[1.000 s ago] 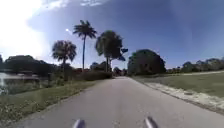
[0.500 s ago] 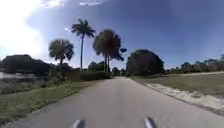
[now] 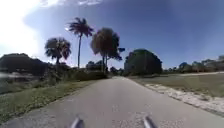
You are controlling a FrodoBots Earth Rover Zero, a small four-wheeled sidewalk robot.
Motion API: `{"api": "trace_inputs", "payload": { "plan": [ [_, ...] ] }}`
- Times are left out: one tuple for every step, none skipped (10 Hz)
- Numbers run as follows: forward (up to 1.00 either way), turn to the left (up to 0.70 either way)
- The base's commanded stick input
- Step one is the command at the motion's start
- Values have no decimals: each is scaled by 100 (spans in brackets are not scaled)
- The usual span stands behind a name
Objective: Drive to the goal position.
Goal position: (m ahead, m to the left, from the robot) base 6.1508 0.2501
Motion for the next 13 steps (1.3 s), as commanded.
{"api": "trace_inputs", "payload": {
  "plan": [
    [70, 35],
    [70, 35],
    [70, 35],
    [70, 3],
    [70, 0],
    [70, 0],
    [70, 0],
    [70, 0],
    [70, 0],
    [70, 0],
    [70, 0],
    [70, 0],
    [70, 0]
  ]
}}
